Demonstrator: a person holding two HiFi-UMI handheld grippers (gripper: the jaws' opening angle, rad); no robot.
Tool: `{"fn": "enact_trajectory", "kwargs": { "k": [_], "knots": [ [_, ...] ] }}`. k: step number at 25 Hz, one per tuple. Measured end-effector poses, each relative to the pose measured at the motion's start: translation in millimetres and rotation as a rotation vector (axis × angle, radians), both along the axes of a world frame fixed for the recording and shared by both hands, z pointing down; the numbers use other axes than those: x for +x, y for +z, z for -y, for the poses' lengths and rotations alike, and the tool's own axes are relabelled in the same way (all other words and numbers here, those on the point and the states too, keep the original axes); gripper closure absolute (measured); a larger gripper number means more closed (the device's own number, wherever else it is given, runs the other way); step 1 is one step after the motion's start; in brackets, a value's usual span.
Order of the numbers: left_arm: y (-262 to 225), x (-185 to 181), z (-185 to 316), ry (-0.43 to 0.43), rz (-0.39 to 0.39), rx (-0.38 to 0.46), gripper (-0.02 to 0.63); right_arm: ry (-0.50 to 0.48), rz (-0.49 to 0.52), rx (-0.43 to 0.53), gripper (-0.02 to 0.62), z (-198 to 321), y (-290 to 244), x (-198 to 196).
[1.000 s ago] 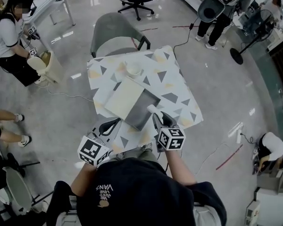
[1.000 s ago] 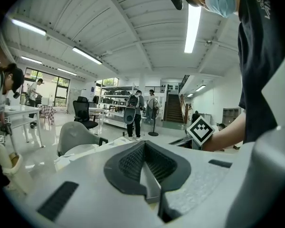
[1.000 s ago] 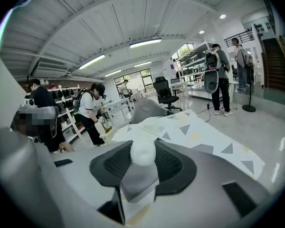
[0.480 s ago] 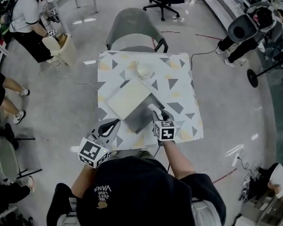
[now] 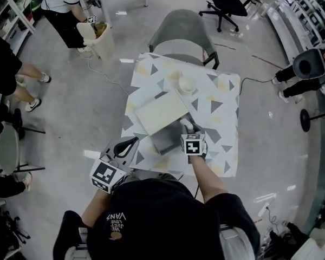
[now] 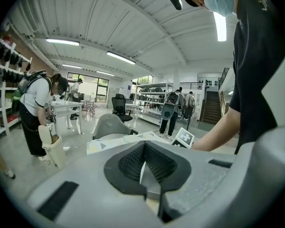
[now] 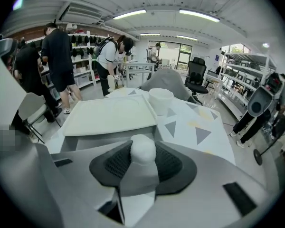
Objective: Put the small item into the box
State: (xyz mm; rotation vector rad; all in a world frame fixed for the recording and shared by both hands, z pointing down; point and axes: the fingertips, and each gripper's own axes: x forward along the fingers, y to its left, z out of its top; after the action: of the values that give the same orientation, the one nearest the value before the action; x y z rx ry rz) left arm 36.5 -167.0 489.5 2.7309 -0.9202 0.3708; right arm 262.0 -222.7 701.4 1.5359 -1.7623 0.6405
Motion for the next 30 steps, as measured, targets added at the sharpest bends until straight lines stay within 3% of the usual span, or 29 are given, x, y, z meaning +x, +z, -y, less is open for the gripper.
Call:
{"fn": "enact_trajectory", "kwargs": {
  "k": [12, 30],
  "knots": [
    [5, -13, -4, -0.076, 0.011, -0.024, 0.6, -0.096, -0.023, -0.051, 0.457, 19, 26, -15],
    [7, -15, -6, -0.071, 0.023, -0.032, 0.6, -0.156, -0.089, -0.161, 0.451, 3, 60, -16]
  ]
}}
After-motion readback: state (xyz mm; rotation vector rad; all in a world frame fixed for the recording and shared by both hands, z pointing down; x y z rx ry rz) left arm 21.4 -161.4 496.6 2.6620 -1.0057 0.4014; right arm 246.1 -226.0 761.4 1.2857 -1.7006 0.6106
